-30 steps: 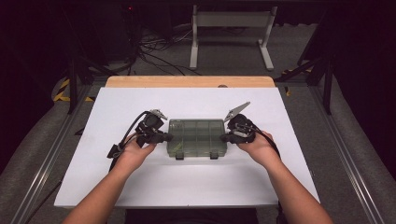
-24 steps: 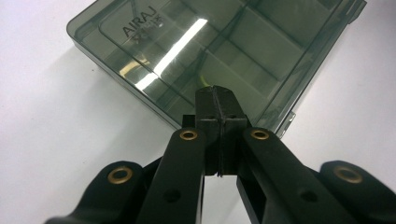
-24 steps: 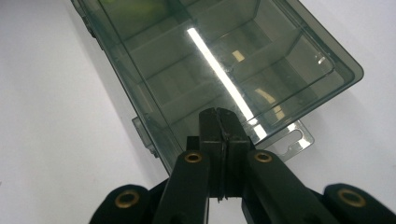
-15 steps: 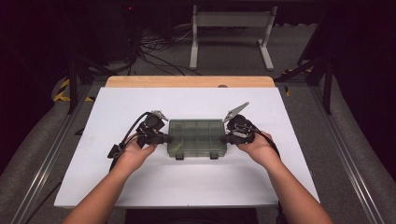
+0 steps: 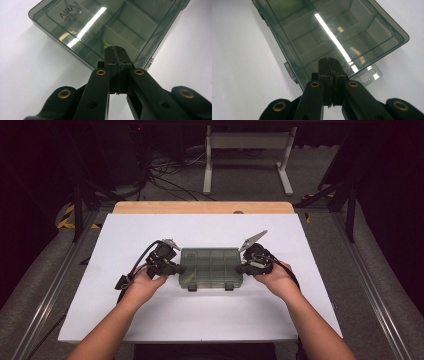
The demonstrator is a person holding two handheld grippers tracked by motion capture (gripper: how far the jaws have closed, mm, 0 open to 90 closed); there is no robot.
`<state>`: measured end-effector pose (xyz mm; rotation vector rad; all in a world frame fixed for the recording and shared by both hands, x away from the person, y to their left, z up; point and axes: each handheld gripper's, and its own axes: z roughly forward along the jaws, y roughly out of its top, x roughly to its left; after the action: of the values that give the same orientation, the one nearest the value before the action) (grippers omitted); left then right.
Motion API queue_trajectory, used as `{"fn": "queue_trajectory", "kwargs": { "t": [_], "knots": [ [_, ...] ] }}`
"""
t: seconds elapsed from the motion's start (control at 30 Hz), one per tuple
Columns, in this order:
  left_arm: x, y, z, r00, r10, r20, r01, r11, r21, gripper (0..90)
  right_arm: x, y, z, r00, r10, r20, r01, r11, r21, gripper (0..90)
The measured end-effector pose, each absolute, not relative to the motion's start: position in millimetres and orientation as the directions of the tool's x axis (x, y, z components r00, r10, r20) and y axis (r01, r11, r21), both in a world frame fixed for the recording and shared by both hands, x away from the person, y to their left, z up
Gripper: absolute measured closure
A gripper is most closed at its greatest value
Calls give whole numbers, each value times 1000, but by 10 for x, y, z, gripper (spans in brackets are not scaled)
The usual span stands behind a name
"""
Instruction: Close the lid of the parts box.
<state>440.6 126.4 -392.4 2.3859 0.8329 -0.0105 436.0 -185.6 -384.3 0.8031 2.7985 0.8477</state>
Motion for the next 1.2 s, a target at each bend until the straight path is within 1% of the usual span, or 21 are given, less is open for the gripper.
{"fn": "queue_trajectory", "kwargs": {
  "t": [0.1,0.17,0.2,0.23,0.3,0.53,0.57,0.6,0.7,0.77,0.87,0.9,0.93,0.97,1.0,1.07,1.2],
  "knots": [
    [4400,1259,-3929,804,559,-204,567,-618,545,897,4356,-1859,-3847,-854,518,46,455,703,546,897],
    [4391,1224,-3957,806,563,-180,565,-642,518,897,4356,-1857,-3859,-854,517,46,457,707,540,890],
    [4389,1222,-3974,813,550,-189,555,-637,535,897,4354,-1849,-3879,-855,517,37,457,718,526,890],
    [4384,1219,-3979,812,548,-200,559,-633,535,897,4346,-1849,-3890,-853,520,40,458,710,534,889],
    [4390,1207,-3988,822,536,-194,546,-643,537,897,4347,-1862,-3890,-856,516,41,455,712,535,889],
    [4389,1202,-3987,822,537,-191,545,-645,536,897,4343,-1873,-3893,-855,517,39,454,710,539,888],
    [4380,1195,-3988,818,545,-187,549,-639,538,897,4342,-1874,-3893,-855,517,40,454,709,539,885],
    [4388,1198,-3985,828,534,-169,531,-652,541,897,4342,-1874,-3894,-855,516,41,454,708,541,878],
    [4370,1191,-3983,819,546,-174,542,-640,544,897,4339,-1872,-3896,-855,517,42,453,705,546,857],
    [4364,1208,-3959,821,548,-160,532,-634,561,890,4335,-1869,-3891,-855,517,37,451,706,546,848],
    [4340,1244,-3912,817,550,-175,534,-605,591,829,4322,-1882,-3857,-848,529,33,449,683,576,804],
    [4322,1264,-3884,821,543,-177,524,-592,613,805,4319,-1884,-3847,-848,528,28,442,678,587,794],
    [4322,1264,-3884,821,543,-177,524,-592,613,746,4319,-1884,-3847,-848,528,28,442,678,587,794],
    [4300,1285,-3853,823,542,-169,513,-581,632,746,4304,-1890,-3823,-848,529,26,436,671,600,771],
    [4285,1298,-3836,824,539,-175,509,-568,647,688,4291,-1894,-3798,-849,528,25,428,659,619,722],
    [4261,1335,-3802,829,530,-180,495,-546,676,604,4264,-1899,-3763,-847,532,21,417,638,648,640],
    [4192,1408,-3757,843,501,-198,471,-505,723,437,4201,-1922,-3698,-847,532,0,378,601,704,514]
  ]
}}
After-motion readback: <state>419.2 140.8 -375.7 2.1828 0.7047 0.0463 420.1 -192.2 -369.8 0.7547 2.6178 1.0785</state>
